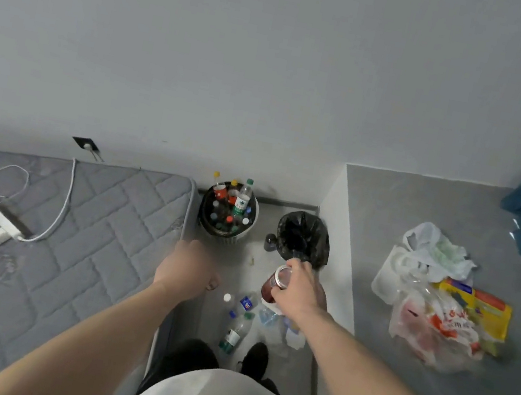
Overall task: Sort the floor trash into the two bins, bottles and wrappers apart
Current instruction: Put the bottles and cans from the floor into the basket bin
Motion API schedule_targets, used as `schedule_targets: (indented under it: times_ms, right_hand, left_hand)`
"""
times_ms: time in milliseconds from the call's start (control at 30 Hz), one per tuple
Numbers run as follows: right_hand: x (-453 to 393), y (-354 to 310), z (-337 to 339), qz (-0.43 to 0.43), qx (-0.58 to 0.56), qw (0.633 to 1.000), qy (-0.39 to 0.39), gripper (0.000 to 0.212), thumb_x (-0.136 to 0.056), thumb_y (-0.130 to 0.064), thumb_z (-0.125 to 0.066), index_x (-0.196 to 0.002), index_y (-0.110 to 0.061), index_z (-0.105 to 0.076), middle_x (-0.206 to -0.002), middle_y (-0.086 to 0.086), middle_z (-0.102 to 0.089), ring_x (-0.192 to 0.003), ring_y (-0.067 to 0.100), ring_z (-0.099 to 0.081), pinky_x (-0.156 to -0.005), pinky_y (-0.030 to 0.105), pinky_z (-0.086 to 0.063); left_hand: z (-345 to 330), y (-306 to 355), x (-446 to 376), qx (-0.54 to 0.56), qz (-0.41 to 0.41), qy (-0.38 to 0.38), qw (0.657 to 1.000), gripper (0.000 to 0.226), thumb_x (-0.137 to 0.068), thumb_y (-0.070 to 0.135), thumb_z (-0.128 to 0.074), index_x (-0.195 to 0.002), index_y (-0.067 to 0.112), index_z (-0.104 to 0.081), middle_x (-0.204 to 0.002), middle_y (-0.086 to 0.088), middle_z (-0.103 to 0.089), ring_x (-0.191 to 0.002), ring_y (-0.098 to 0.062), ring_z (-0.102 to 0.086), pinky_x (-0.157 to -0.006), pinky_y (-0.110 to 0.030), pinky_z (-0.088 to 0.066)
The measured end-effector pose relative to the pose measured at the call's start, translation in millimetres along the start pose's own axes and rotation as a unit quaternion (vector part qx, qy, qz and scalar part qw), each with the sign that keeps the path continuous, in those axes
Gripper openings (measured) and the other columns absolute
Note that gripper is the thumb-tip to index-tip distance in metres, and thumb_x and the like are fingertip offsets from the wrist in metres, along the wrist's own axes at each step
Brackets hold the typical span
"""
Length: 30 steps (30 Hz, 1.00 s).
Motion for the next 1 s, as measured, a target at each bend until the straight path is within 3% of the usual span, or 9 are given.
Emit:
schedule_targets:
  times_ms: [433,633,767,900,1000]
  right_hand:
    - [-129.8,-38.2,38.3,-0.014,-0.006,1.0,0.002,0.05,-0.083,-0.04,-0.069,-0.128,-0.034,-0.048,-0.124,-0.004,-0.049,-0.101,0.029,-0.063,-0.078,0.037,-0.05]
    - [-192.1,-69.7,28.6,-0.071,-0.034,0.997,-0.01,0.055,-0.079,-0.047,-0.071,-0.126,-0.037,-0.045,-0.127,-0.01,-0.051,-0.101,0.025,-0.063,-0.081,0.039,-0.052]
    - [-239.7,-98.1,17.3,-0.091,-0.047,0.995,-0.015,0.05,-0.08,-0.046,-0.072,-0.122,-0.036,-0.047,-0.121,-0.011,-0.053,-0.088,0.018,-0.058,-0.077,0.035,-0.05]
    - [-284.1,-111.9,1.5,-0.109,-0.059,0.992,-0.016,0.048,-0.076,-0.05,-0.072,-0.115,-0.041,-0.045,-0.115,-0.014,-0.052,-0.091,0.019,-0.063,-0.082,0.041,-0.054]
    - [-317.2,-112.9,-13.0,-0.112,-0.054,0.992,-0.028,0.045,-0.082,-0.046,-0.074,-0.117,-0.034,-0.048,-0.115,-0.011,-0.052,-0.086,0.013,-0.058,-0.071,0.029,-0.047]
  left_hand:
    - [47.6,27.8,-139.0,-0.008,-0.007,-0.021,1.0,0.047,-0.082,0.043,-0.066,-0.123,0.028,-0.047,-0.121,0.0,-0.047,-0.1,-0.031,-0.063,-0.084,-0.042,-0.054]
    - [61.1,29.2,-238.4,-0.026,-0.041,-0.073,0.996,0.057,-0.082,0.044,-0.065,-0.133,0.03,-0.044,-0.128,0.0,-0.047,-0.107,-0.031,-0.063,-0.088,-0.043,-0.054]
    - [59.0,18.4,-302.1,-0.043,-0.047,-0.106,0.992,0.057,-0.083,0.045,-0.066,-0.133,0.03,-0.044,-0.127,0.0,-0.047,-0.109,-0.03,-0.062,-0.087,-0.043,-0.053]
    - [48.2,8.4,-358.0,-0.058,-0.045,-0.128,0.989,0.055,-0.083,0.048,-0.066,-0.131,0.03,-0.045,-0.124,0.001,-0.047,-0.107,-0.03,-0.062,-0.083,-0.041,-0.052]
    - [32.4,3.0,-394.9,-0.059,-0.047,-0.137,0.988,0.056,-0.084,0.05,-0.066,-0.131,0.029,-0.045,-0.123,0.001,-0.047,-0.105,-0.03,-0.063,-0.079,-0.039,-0.05]
Point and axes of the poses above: each hand's wrist, its own x-axis away from the middle knuckle, its own z-axis out of the back of the hand, y = z × x, the point moved 4 cm from there along -x, towards the middle knuckle
